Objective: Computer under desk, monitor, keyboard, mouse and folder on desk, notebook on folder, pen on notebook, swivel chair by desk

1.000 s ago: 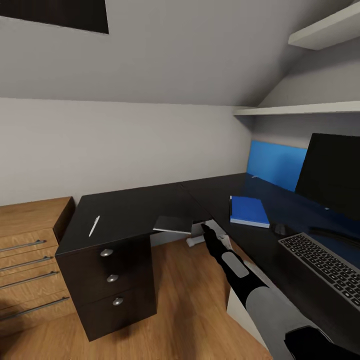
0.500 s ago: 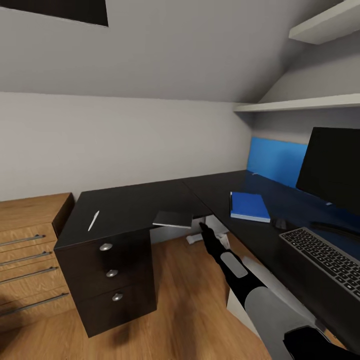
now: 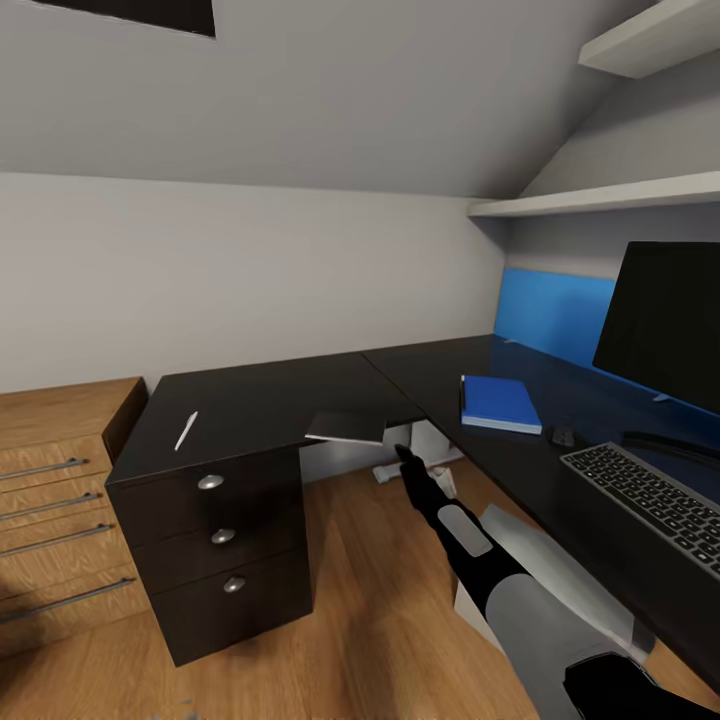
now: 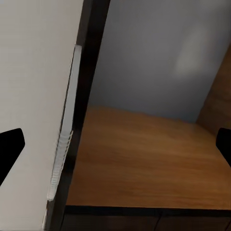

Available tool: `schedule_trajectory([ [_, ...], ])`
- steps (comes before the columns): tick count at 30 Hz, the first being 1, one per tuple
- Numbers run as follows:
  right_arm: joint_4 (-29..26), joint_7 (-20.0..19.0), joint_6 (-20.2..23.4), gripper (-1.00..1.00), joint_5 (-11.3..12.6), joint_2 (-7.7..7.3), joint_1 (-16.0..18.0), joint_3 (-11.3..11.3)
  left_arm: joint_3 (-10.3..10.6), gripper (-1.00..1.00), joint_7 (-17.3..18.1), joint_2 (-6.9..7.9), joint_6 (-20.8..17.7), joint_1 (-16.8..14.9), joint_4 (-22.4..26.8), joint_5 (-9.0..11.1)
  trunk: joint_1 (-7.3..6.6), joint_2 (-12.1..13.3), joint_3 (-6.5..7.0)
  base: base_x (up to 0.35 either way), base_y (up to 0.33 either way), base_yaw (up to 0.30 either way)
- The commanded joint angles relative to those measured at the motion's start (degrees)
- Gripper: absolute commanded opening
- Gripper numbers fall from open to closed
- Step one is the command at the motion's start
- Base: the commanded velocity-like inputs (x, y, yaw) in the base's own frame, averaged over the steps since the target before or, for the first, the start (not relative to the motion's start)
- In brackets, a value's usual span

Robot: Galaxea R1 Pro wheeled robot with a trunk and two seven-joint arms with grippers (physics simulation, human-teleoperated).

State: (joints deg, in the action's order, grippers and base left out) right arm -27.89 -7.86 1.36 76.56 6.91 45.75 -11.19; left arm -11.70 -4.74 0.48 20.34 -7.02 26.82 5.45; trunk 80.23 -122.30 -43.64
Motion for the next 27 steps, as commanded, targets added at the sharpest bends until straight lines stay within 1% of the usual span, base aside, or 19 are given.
schedule_trajectory([
  [1, 0.01, -0.17, 0.04, 1.00, 0.52, 0.01, 0.04, -0.15, 0.09, 1.00, 0.02, -0.16, -1.26, -0.02, 2.27, 0.57, 0.22, -0.44, -0.24, 0.000, 0.000, 0.000],
  [3, -0.01, -0.16, 0.04, 1.00, 0.52, 0.05, 0.04, -0.15, 0.03, 1.00, 0.04, -0.66, -5.38, -0.02, 7.29, 0.59, 0.66, -1.24, -0.60, 0.000, 0.000, 0.000],
  [4, -0.05, -0.15, 0.04, 1.00, 0.52, 0.07, 0.04, -0.15, -0.01, 1.00, 0.05, -1.37, -11.21, -0.02, 12.66, 0.60, 0.88, -1.64, -0.78, 0.000, 0.000, 0.000],
  [6, -0.08, -0.15, 0.04, 1.00, 0.52, 0.09, 0.04, -0.15, -0.03, 1.00, 0.08, -2.06, -18.12, 0.02, 18.03, 0.62, 1.31, -2.44, -1.14, 0.000, 0.000, 0.000],
  [7, -0.10, -0.14, 0.04, 1.00, 0.52, 0.10, 0.04, -0.15, -0.07, 1.00, 0.14, -2.59, -25.27, 0.12, 23.16, 0.79, 1.53, -2.85, -1.32, 0.000, 0.000, 0.000],
  [8, -0.11, -0.14, 0.04, 1.00, 0.52, 0.11, 0.04, -0.15, -0.09, 1.00, 0.18, -2.78, -28.64, 0.27, 25.59, 1.00, 1.53, -2.85, -1.32, 0.000, 0.000, 0.000],
  [9, -0.12, -0.14, 0.04, 1.00, 0.52, 0.11, 0.04, -0.15, -0.11, 1.00, 0.24, -3.09, -34.50, 0.79, 29.98, 1.78, 1.53, -2.85, -1.32, 0.000, 0.000, 0.000],
  [10, -0.13, -0.14, 0.04, 1.00, 0.52, 0.11, 0.02, -0.15, -0.12, 1.00, 0.26, -3.20, -36.82, 1.08, 31.84, 2.37, 1.53, -2.85, -1.32, 0.000, 0.000, 0.000],
  [12, -0.13, -0.14, 0.04, 1.00, 0.52, 0.12, 0.03, -0.17, -0.14, 1.00, 0.31, -3.35, -40.25, 1.59, 34.67, 3.94, 1.53, -2.85, -1.32, 0.000, 0.000, 0.000],
  [13, -0.14, -0.14, 0.04, 1.00, 0.52, 0.12, 0.03, -0.19, -0.15, 1.00, 0.35, -3.42, -42.42, 1.93, 36.42, 5.72, 1.53, -2.85, -1.32, 0.000, 0.000, 0.000],
  [16, -0.14, -0.14, 0.04, 1.00, 0.52, 0.12, 0.04, -0.25, -0.16, 1.00, 0.38, -3.43, -44.19, 2.24, 37.06, 7.66, 1.53, -2.85, -1.32, 0.000, 0.000, 0.000],
  [17, -0.14, -0.14, 0.04, 1.00, 0.52, 0.15, 0.02, -0.28, -0.19, 1.00, 0.40, -3.33, -44.80, 2.38, 36.12, 8.37, 1.53, -2.85, -1.32, 0.000, 0.000, 0.000],
  [19, -0.14, -0.14, 0.06, 1.00, 0.52, 0.22, 0.01, -0.29, -0.24, 1.00, 0.41, -3.19, -45.02, 2.45, 34.63, 8.77, 1.53, -2.85, -1.32, 0.000, 0.000, 0.000],
  [20, -0.14, -0.14, 0.05, 1.00, 0.52, 0.33, 0.01, -0.34, -0.28, 1.00, 0.42, -2.92, -44.78, 2.50, 33.10, 9.03, 1.53, -2.85, -1.32, 0.000, 0.000, 0.000],
  [22, -0.14, -0.14, 0.07, 1.00, 0.52, 0.48, 0.02, -0.37, -0.27, 1.00, 0.42, -2.43, -43.89, 2.54, 31.80, 9.20, 1.53, -2.85, -1.32, 0.000, 0.000, 0.000],
  [23, -0.14, -0.14, 0.06, 1.00, 0.52, 0.72, 0.03, -0.38, -0.26, 1.00, 0.46, -1.94, -42.46, 2.57, 30.72, 9.31, 1.53, -2.85, -1.32, 0.000, 0.000, 0.000],
  [27, -0.14, -0.09, 0.05, 1.00, 0.52, 1.40, 0.01, -0.35, -0.26, 1.00, 0.49, -1.34, -38.88, 2.57, 28.80, 9.42, 1.53, -2.85, -1.32, 0.000, 0.000, 0.012],
])
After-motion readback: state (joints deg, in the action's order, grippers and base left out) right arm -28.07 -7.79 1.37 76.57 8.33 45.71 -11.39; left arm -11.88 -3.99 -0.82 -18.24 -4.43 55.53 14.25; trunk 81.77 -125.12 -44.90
